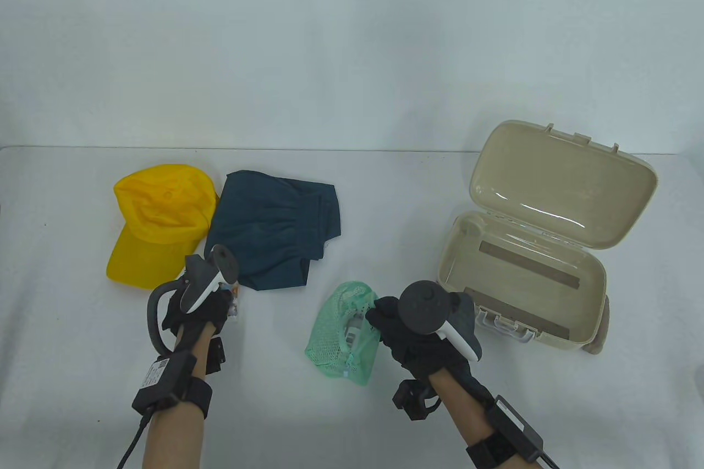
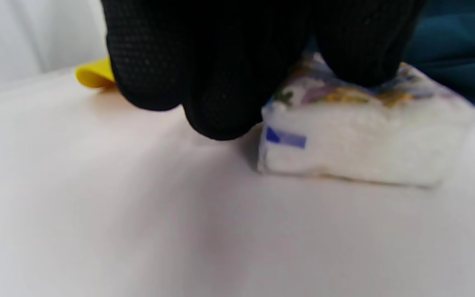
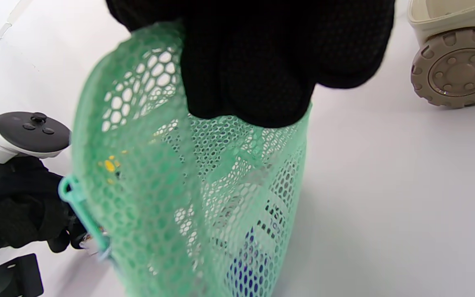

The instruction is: Pack suitcase

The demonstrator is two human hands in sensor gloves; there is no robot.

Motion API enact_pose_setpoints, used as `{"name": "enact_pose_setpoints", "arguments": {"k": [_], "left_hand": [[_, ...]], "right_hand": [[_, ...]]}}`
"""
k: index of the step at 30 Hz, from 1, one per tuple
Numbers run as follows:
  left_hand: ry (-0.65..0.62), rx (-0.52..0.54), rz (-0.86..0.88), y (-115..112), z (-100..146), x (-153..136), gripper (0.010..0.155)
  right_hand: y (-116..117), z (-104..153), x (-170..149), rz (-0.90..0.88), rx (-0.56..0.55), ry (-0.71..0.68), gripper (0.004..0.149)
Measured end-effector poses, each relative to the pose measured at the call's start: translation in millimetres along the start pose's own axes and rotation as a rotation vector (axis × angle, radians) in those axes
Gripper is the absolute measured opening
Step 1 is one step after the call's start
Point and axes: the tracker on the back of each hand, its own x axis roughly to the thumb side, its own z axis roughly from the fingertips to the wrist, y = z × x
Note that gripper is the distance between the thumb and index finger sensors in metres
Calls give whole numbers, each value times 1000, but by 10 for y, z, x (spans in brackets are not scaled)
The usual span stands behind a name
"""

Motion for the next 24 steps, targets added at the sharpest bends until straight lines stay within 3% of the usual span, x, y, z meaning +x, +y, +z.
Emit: {"name": "enact_pose_setpoints", "arguments": {"k": [6, 12, 19, 24], "left_hand": [[-41, -142, 3, 34, -32, -52, 77], [-101, -224, -30, 32, -34, -26, 62], [-128, -128, -11, 76, 49, -78, 54], [-220, -40, 89, 396, 258, -101, 53]], "right_hand": [[2, -4, -1, -2, 3, 0, 45], [-3, -5, -3, -7, 8, -2, 45], [-5, -3, 1, -1, 6, -11, 45], [1, -4, 9, 6, 5, -17, 45]]}}
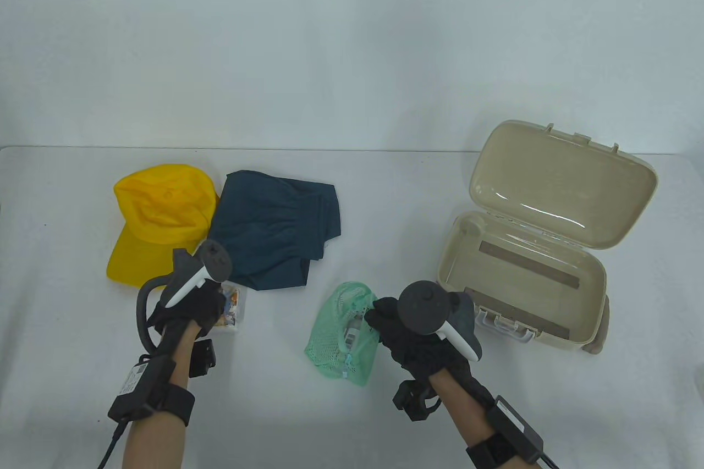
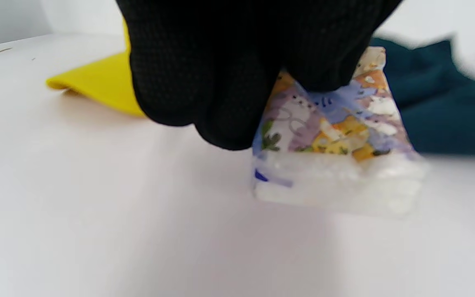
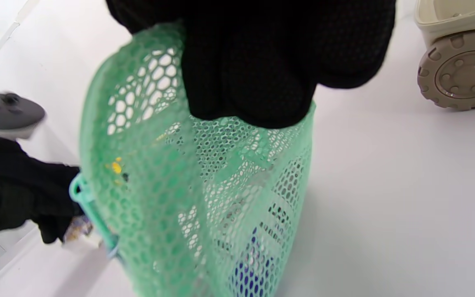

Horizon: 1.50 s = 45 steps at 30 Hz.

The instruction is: Pack suitcase

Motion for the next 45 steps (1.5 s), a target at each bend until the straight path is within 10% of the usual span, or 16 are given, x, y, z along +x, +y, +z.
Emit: {"name": "enact_pose_setpoints", "arguments": {"k": [9, 23, 34, 45], "left_hand": [[-433, 151, 500, 483, 644, 647, 52], [-383, 11, 623, -226, 477, 1278, 51], [-444, 147, 96, -214, 651, 1583, 50], [-483, -56, -245, -266, 691, 2080, 51]], "right_hand": [[8, 7, 12, 6, -6, -3, 46], [9, 7, -26, -48, 10, 15, 46], [-18, 12, -13, 2, -47, 27, 46], [-17, 19, 6, 48, -85, 21, 46]]}}
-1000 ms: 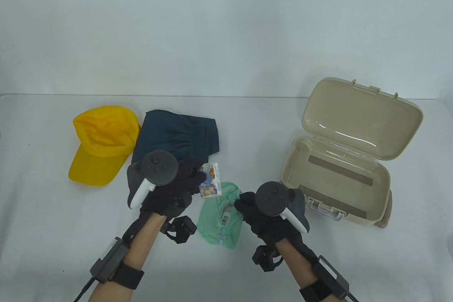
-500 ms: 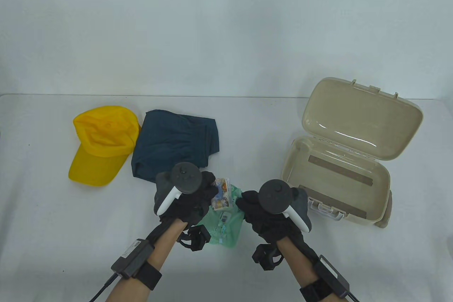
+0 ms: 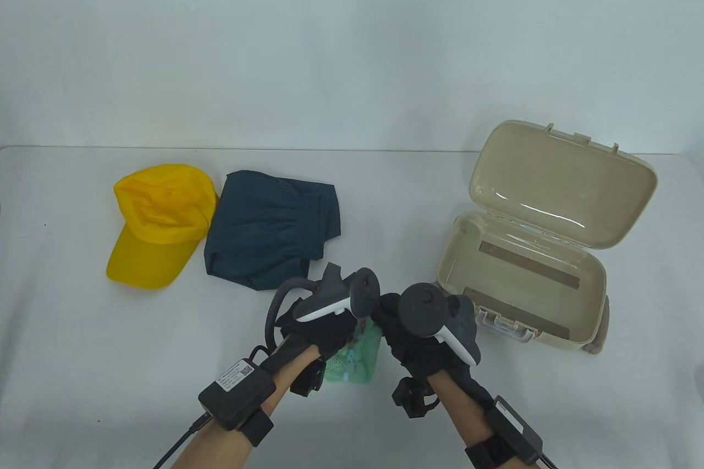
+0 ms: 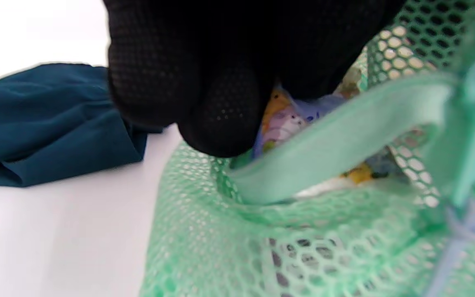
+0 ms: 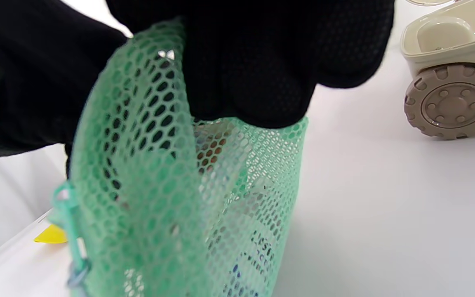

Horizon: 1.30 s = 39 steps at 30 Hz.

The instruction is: Pack suitcase

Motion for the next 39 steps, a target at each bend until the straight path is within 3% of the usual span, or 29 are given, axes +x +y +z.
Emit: {"name": "enact_pose_setpoints", "arguments": {"k": [6, 11, 14, 18, 22, 27, 39], "left_hand": [[-52, -38, 286, 19, -29, -164, 59], [-155, 31, 491, 129, 216, -358, 65], [-172, 160, 373, 165, 482, -343, 65], [-167, 327, 32, 11, 804, -119, 59], [-120, 388, -208, -236, 876, 66, 60], [-60, 406, -256, -431, 752, 159, 66], [-131, 346, -111, -470, 605, 204, 49]], "right_hand": [[-35, -13, -45, -18, -3, 20, 46], [-53, -38, -88, -46, -5, 44, 46], [-62, -44, -100, -80, -8, 65, 46], [-72, -60, -142, -163, 5, 106, 46], [-69, -58, -151, -187, 3, 123, 46], [-54, -47, -147, -217, 12, 127, 46], [-70, -38, -164, -229, 26, 120, 46]]}}
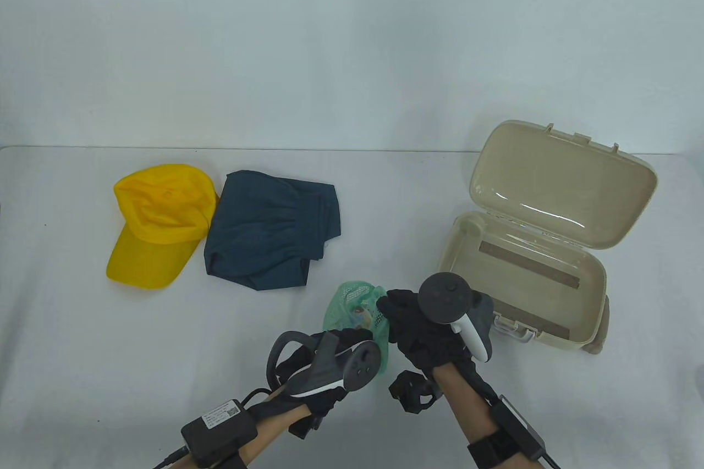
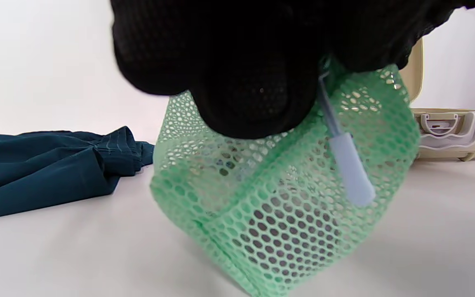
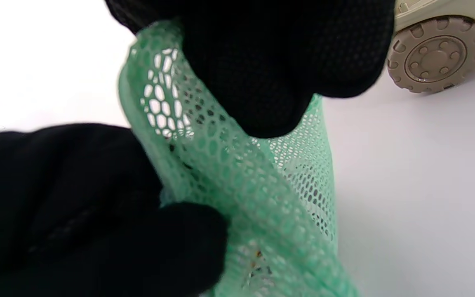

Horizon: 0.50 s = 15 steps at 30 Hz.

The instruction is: Pack suitcase

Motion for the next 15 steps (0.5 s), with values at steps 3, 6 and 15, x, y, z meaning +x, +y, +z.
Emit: {"name": "enact_pose_setpoints", "arguments": {"k": [3, 6, 15], "left_hand": [[-32, -63, 19, 54, 11, -13, 49], [-33, -105, 28, 111, 37, -55, 49], [121, -111, 209, 179, 53, -525, 47]], "right_hand": [[6, 0, 9, 36, 14, -39, 47], [15, -3, 11, 34, 86, -114, 51], [31, 261, 368, 303, 50, -334, 50]]}}
